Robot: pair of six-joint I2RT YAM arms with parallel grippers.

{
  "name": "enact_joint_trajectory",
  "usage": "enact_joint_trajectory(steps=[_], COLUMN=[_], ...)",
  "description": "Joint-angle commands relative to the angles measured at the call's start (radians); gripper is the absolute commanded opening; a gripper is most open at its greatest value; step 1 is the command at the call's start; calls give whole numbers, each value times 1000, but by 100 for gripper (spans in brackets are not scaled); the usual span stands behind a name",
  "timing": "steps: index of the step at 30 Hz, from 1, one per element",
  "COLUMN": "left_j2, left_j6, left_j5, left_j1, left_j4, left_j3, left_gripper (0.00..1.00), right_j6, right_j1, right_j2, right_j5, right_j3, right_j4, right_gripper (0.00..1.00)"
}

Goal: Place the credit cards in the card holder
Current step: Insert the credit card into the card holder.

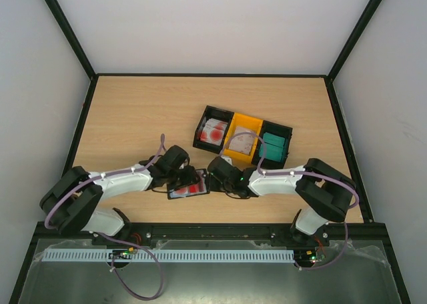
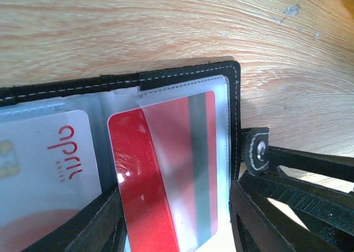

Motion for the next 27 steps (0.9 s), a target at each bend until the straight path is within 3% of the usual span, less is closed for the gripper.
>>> enact_joint_trajectory(steps=[1,13,20,27], left_j2=[-48,-135,-69,-14], left_j6=[1,-50,-43,-31], left_j5=[-22,-53,-32,-38], left_j1=[-6,-5,-5,-6], left_j4=[-95,-190,-150,-135], left_j3=[-7,-5,-4,-7], left_gripper=[53,61,47,42], right_j6=[18,2,-4,-9], right_j1=[9,8,8,9], right_j2=[-18,-50,-17,4], right_j5=[-8,-109,-126,-149], right_j3=[-35,-76,-72,-72], right_j4=[-42,69,69,88], right_gripper=[35,39,35,31])
